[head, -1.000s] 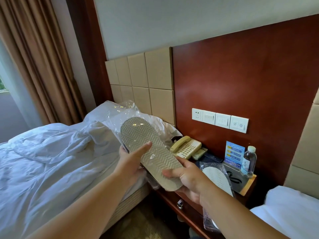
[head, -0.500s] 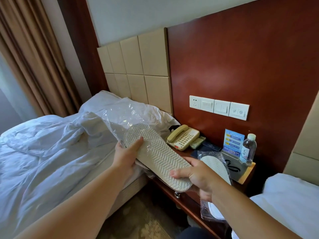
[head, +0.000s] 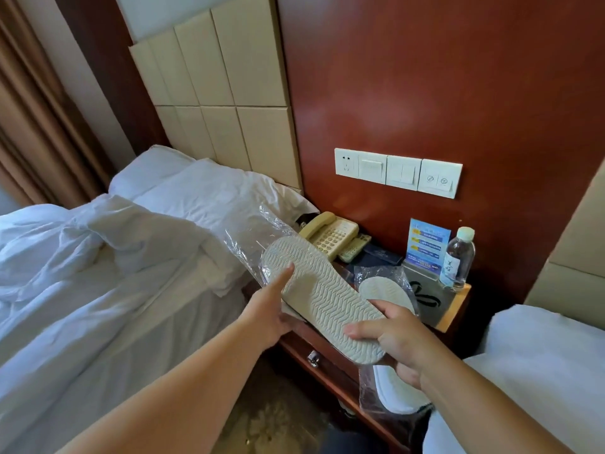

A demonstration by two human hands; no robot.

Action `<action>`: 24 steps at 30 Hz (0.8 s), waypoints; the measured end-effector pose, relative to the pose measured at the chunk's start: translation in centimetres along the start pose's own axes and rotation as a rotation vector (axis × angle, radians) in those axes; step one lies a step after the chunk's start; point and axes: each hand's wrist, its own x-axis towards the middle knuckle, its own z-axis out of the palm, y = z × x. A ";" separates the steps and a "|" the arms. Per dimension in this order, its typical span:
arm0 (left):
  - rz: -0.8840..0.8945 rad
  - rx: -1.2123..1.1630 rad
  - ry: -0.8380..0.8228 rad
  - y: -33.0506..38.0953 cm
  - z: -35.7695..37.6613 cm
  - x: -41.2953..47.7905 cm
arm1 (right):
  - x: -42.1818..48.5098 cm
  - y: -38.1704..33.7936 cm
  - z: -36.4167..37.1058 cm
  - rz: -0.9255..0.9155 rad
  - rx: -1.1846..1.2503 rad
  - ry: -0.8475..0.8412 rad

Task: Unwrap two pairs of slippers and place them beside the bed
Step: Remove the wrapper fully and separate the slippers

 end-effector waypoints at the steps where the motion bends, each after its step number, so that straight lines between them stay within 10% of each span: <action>1: -0.013 0.009 0.014 -0.8 0.5 0.6 | 0.5 0.1 -0.2 0.008 -0.015 0.005; 13: -0.079 0.053 0.267 -4.4 -0.2 8.8 | 0.8 -1.8 -8.6 0.169 -0.339 -0.058; 24: -0.167 0.521 0.331 -5.5 0.4 10.1 | 1.8 -1.2 -9.8 0.036 -0.062 0.154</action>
